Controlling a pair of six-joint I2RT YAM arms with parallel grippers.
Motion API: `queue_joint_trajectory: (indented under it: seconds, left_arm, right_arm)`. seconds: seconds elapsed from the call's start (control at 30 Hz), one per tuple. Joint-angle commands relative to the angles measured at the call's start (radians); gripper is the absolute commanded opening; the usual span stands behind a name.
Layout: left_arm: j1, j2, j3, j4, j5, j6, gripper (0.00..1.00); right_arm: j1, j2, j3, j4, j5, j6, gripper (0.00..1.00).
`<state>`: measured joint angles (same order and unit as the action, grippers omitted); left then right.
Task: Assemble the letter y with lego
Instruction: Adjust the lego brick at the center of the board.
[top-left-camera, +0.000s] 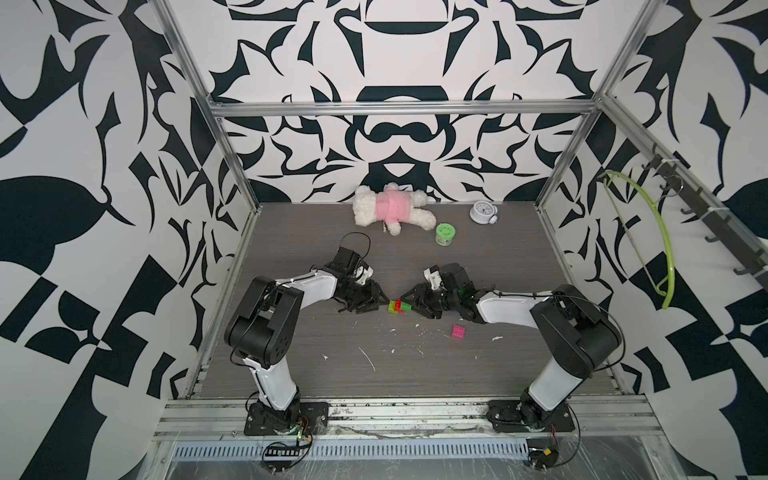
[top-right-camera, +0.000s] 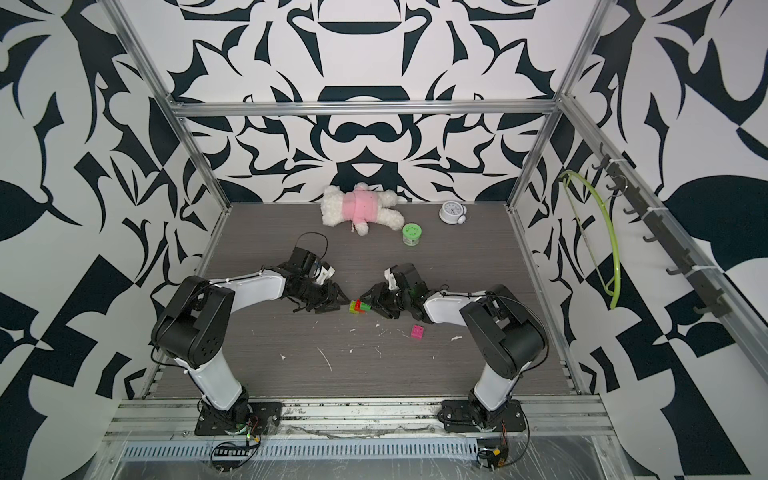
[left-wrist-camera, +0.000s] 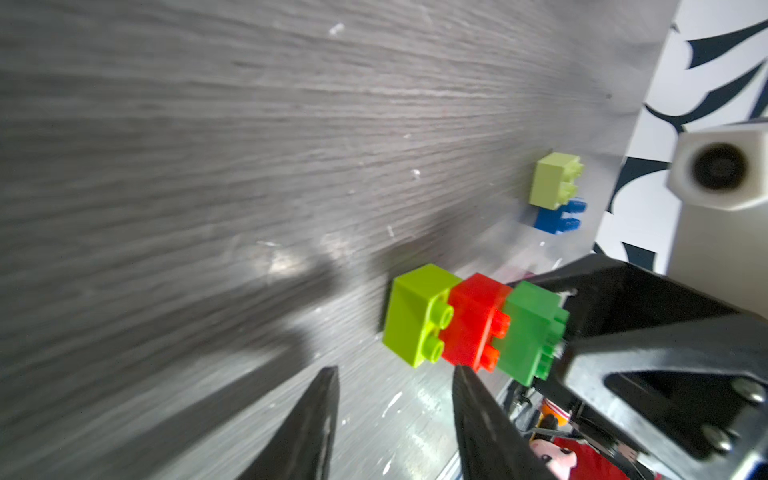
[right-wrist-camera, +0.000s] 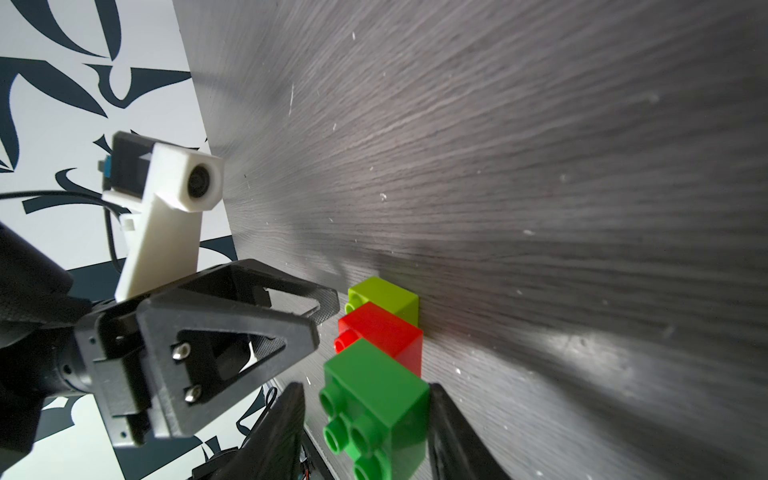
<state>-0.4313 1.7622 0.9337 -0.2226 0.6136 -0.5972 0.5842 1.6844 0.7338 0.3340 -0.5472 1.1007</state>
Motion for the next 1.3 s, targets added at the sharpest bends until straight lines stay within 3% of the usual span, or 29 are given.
queue_joint_trajectory:
  seconds: [0.0, 0.27, 1.27]
  left_arm:
    - [0.003, -0.016, -0.013, 0.079, 0.053, -0.041, 0.51]
    - [0.002, 0.024, -0.007, 0.101, 0.058, -0.036, 0.56]
    - [-0.020, 0.082, 0.008, 0.061, 0.041, 0.017, 0.57]
  right_arm:
    - [0.006, -0.056, 0.036, 0.020, -0.010, -0.001, 0.50]
    - [0.006, -0.053, 0.038, 0.020, -0.011, -0.001, 0.50]
    - [0.005, -0.038, 0.045, 0.028, -0.020, -0.003, 0.50]
